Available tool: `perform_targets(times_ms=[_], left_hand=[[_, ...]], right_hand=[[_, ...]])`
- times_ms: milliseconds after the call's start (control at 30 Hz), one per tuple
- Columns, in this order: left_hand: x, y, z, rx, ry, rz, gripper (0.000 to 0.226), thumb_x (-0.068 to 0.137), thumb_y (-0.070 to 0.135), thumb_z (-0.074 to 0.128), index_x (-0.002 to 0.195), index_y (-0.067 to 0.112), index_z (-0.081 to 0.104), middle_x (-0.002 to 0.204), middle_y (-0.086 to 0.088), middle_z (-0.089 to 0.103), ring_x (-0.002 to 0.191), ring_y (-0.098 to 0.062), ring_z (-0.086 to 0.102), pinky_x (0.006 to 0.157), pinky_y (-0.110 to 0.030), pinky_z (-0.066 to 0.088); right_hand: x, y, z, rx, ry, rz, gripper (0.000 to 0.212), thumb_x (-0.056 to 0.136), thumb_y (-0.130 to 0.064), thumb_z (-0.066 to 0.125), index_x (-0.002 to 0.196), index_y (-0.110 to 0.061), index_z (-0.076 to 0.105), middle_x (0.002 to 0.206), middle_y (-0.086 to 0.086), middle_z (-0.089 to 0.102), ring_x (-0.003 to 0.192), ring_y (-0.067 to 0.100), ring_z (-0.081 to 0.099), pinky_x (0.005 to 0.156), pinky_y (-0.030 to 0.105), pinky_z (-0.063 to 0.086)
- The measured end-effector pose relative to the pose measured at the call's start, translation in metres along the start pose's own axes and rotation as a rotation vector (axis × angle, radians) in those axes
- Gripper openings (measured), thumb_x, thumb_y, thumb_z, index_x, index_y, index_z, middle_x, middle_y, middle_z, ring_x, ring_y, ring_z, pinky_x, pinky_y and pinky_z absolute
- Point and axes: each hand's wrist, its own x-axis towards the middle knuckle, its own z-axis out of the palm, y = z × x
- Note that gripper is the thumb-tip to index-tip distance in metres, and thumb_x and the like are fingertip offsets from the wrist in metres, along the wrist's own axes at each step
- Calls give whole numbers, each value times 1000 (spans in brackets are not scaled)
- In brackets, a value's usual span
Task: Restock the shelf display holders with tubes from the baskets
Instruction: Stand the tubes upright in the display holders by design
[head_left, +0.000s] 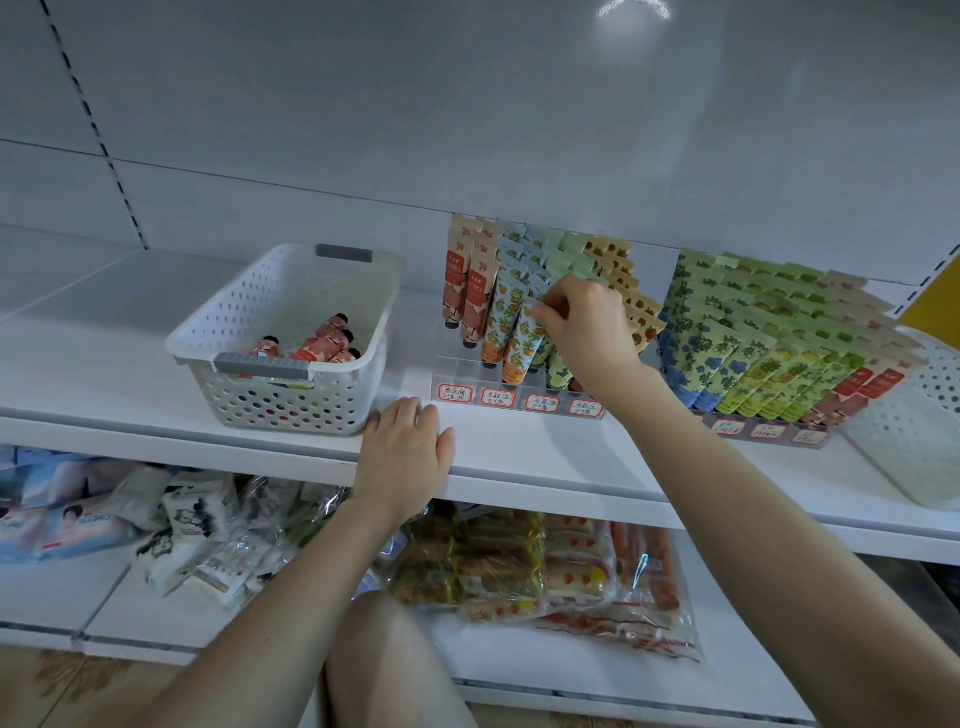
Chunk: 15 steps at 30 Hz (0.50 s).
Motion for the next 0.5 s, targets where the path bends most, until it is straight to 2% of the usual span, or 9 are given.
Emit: perform_targets(times_ms=[67, 133, 200, 500], left_hand=[[0, 0, 0, -9, -1, -1, 27, 89, 28, 45, 85, 6, 60, 92, -11, 63, 86, -28, 60, 79, -43, 50], [-1, 0, -1, -20, 0, -7, 35, 88, 31, 35, 84, 6, 60, 90, -11, 63, 84, -28, 61, 77, -43, 51], [0, 1, -1, -28, 9, -2, 43, 87, 34, 27, 82, 6, 60, 88, -11, 63, 82, -28, 61, 75, -43, 51], [0, 1, -1, -26, -31, -11, 48, 87, 36, 23, 86, 6, 61, 93, -11, 64, 86, -29, 61, 79, -45, 52]], right_hand=[[-1, 1, 0, 6, -4, 6, 21, 93, -15, 54, 99, 3, 62, 97, 17, 63, 86, 29, 60, 75, 36, 50], [-2, 2, 1, 9, -6, 8, 21, 93, -15, 54, 98, 4, 62, 94, 18, 63, 84, 30, 60, 75, 38, 50], [-3, 3, 1, 9, -4, 7, 21, 93, -15, 54, 99, 4, 62, 94, 18, 63, 84, 29, 59, 74, 37, 50], [-2, 4, 2, 6, 3, 14, 23, 94, -17, 52, 103, 2, 60, 97, 17, 62, 85, 29, 59, 71, 33, 46]])
